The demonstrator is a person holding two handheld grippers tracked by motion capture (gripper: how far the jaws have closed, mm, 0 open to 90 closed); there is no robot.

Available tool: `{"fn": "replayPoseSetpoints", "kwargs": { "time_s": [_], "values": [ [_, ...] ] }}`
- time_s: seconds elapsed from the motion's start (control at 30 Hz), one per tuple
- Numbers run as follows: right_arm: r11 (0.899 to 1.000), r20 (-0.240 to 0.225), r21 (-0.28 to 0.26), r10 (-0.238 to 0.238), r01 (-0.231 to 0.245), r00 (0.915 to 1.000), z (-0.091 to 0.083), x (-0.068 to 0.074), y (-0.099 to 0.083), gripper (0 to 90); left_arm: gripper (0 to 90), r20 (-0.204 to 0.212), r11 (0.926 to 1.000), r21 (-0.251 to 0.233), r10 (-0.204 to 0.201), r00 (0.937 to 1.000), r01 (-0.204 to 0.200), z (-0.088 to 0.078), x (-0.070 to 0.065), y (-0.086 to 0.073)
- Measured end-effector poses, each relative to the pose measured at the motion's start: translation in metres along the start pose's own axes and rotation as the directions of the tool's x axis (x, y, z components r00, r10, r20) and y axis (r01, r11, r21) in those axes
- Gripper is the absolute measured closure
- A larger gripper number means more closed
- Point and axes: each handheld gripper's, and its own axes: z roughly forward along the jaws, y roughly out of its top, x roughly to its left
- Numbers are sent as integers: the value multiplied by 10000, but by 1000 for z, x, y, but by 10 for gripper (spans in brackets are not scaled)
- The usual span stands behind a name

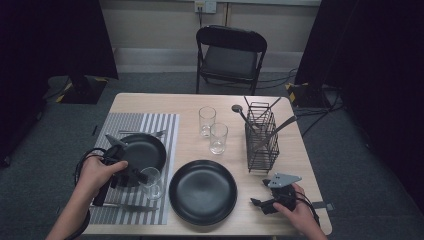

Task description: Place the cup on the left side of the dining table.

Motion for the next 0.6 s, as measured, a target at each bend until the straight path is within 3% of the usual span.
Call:
{"fn": "replayPoseSetpoints", "kwargs": {
  "time_s": [0.6],
  "values": [
    [10000, -58, 7, -11, 11, 10000, 0, -1, 0, 143, 329, -452, 9956, -445, 799, 9958, -819, -8, -7, 7]
  ]
}}
